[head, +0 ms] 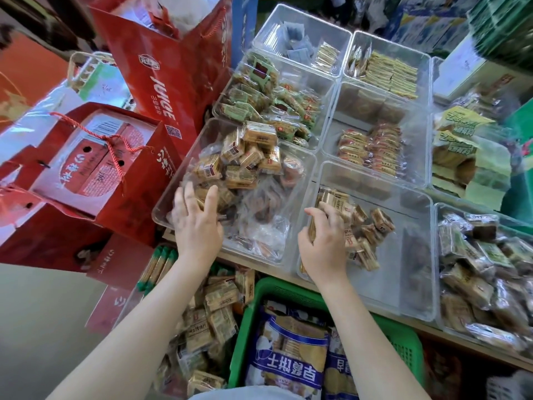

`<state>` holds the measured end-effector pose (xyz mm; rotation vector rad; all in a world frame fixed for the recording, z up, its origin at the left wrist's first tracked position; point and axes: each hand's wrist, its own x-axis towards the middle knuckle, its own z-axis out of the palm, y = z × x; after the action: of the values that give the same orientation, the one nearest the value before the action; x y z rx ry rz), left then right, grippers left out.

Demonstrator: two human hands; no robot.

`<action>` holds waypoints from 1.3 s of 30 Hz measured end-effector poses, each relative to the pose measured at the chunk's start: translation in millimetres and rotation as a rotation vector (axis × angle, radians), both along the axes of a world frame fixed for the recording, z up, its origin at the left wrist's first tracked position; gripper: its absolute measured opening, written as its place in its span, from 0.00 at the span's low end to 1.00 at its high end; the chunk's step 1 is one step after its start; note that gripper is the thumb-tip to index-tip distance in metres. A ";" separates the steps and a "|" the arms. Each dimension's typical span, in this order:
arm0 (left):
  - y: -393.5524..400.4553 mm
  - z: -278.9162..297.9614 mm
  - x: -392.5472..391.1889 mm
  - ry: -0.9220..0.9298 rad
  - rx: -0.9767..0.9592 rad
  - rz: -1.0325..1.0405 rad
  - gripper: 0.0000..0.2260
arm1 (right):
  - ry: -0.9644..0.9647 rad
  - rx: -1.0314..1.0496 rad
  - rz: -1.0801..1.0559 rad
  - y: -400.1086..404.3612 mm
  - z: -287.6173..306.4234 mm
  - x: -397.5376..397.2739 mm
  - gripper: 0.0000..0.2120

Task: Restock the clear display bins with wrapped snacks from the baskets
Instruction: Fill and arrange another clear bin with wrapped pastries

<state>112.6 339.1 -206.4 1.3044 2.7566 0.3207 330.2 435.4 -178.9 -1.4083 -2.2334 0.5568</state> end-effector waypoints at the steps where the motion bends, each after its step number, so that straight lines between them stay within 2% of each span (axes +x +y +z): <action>1: -1.5 0.4 -0.3 -0.051 -0.046 0.051 0.34 | -0.004 -0.003 0.008 -2.1 0.9 -0.8 0.16; 4: -1.6 8.7 0.5 -0.139 -0.057 0.052 0.35 | 0.002 -0.058 0.032 -7.1 7.4 -3.3 0.15; 7: -2.3 25.4 14.2 -0.219 0.146 -0.122 0.37 | 0.043 -0.165 0.069 -12.3 22.2 -4.4 0.15; 9: -3.0 37.3 33.2 -0.321 0.286 -0.273 0.39 | 0.168 -0.417 0.055 -16.0 38.6 -4.8 0.13; 11: -2.0 48.5 57.2 -0.382 0.382 -0.439 0.40 | 0.377 -0.774 0.070 -17.7 51.8 -4.9 0.16; 13: 1.0 53.6 79.3 -0.398 0.427 -0.588 0.40 | 0.464 -0.943 0.107 -17.5 54.0 -0.5 0.18; 15: 3.5 52.3 95.1 -0.406 0.418 -0.672 0.39 | 0.421 -0.915 0.114 -16.3 52.1 6.1 0.16; 18: 5.5 44.9 95.5 -0.403 0.295 -0.619 0.36 | 0.388 -0.783 -0.005 -8.1 47.6 16.9 0.15; 20: 6.2 35.8 83.0 -0.369 0.183 -0.527 0.29 | 0.312 -0.553 -0.135 6.5 41.1 24.1 0.18; 23: 5.3 21.7 62.4 -0.308 0.095 -0.441 0.20 | 0.070 -0.187 -0.243 37.2 20.4 33.8 0.26; 24: 5.4 17.8 56.1 -0.288 0.087 -0.417 0.18 | -0.044 -0.173 -0.212 45.5 11.2 35.1 0.28; 26: 5.4 10.1 44.4 -0.244 0.066 -0.331 0.17 | -0.283 -0.307 -0.105 52.0 -3.8 33.8 0.34; 28: 5.1 6.9 33.5 -0.189 0.049 -0.207 0.21 | -0.413 -0.388 -0.046 46.5 -15.9 32.4 0.39; 33: 5.5 0.7 15.7 -0.159 -0.038 0.016 0.32 | -0.340 -0.312 -0.131 26.1 -21.3 33.4 0.33; 36: 14.1 0.5 5.6 -0.187 -0.101 0.137 0.35 | -0.244 -0.195 -0.169 15.2 -15.8 31.5 0.23; 39: 22.3 7.9 -3.5 -0.173 -0.065 0.174 0.35 | -0.102 -0.138 -0.037 4.0 -6.0 27.1 0.12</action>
<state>109.0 361.4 -198.5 0.9744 2.7131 0.3339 357.3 439.4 -184.9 -1.5767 -2.2807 0.6514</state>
